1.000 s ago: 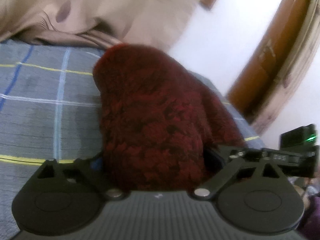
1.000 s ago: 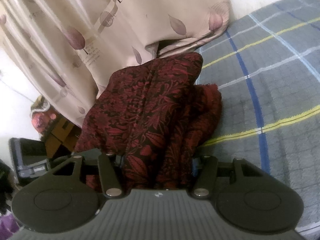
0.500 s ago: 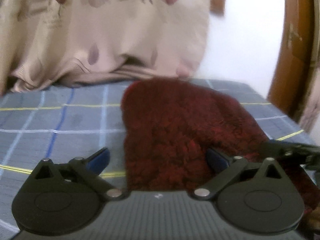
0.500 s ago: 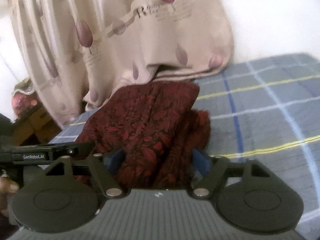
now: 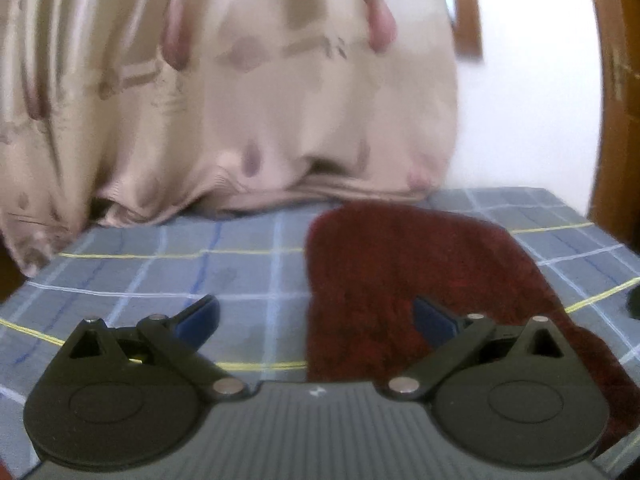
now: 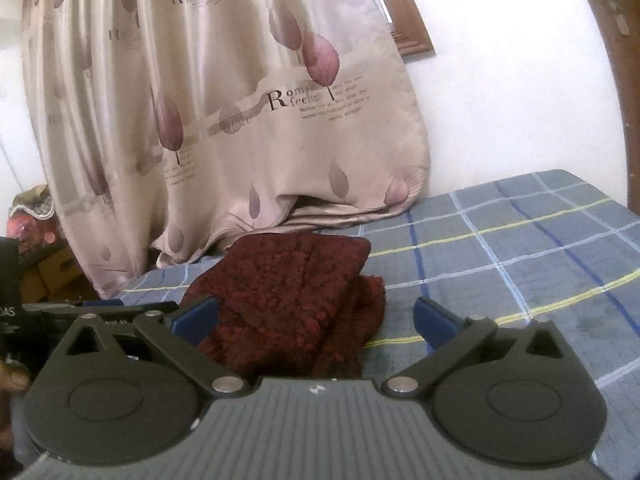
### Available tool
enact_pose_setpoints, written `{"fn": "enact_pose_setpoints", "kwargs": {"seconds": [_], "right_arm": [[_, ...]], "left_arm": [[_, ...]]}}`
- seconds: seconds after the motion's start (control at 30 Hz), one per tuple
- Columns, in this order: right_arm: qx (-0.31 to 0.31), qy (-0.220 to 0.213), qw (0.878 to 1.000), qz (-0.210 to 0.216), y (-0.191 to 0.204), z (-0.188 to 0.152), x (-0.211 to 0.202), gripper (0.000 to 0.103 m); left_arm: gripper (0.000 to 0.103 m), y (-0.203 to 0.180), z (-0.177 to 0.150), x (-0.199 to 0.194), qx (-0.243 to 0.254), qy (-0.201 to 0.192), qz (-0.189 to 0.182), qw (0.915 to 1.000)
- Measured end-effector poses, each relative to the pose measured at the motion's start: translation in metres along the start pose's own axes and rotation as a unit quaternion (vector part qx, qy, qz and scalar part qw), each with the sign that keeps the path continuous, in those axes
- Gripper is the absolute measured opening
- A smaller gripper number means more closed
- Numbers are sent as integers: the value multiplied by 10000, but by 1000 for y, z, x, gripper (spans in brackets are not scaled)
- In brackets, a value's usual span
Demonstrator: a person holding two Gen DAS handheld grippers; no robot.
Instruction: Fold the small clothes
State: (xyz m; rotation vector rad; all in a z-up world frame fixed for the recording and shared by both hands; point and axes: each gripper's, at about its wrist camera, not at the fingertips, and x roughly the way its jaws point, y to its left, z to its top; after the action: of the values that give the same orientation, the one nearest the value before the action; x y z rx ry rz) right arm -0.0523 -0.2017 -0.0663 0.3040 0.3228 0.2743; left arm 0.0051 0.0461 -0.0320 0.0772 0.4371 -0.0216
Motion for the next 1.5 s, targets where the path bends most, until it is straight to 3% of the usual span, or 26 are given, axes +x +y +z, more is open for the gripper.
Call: {"fn": "enact_pose_setpoints", "kwargs": {"seconds": [0.1,0.2,0.3,0.47,0.77,1.03,1.5], "right_arm": [[69,-25,10000,-36,-1,0,-7,103],[136,-45,9999,-11,-1,1,-12,103],[115,-70,9999,-5,2,1,-18,103],[110,-146,9998,46,6,2,-24,103],[53,-239,9997,62,14,7,-32,103],[26,-237,9997,85,16,8,-34,103],[27,-189,9998,24,17,6,-34,103]], "left_arm": [[103,1,3,-11,-42,-177,311,9993],[103,9,7,-22,-309,-441,135,9985],[103,14,14,-27,-449,-410,70,9981],[103,7,19,-39,-130,-717,213,9971],[103,11,28,-49,-511,-709,-149,9961],[103,6,24,-52,-443,-726,216,9961],[103,4,14,-40,-462,-321,-39,9984]]}}
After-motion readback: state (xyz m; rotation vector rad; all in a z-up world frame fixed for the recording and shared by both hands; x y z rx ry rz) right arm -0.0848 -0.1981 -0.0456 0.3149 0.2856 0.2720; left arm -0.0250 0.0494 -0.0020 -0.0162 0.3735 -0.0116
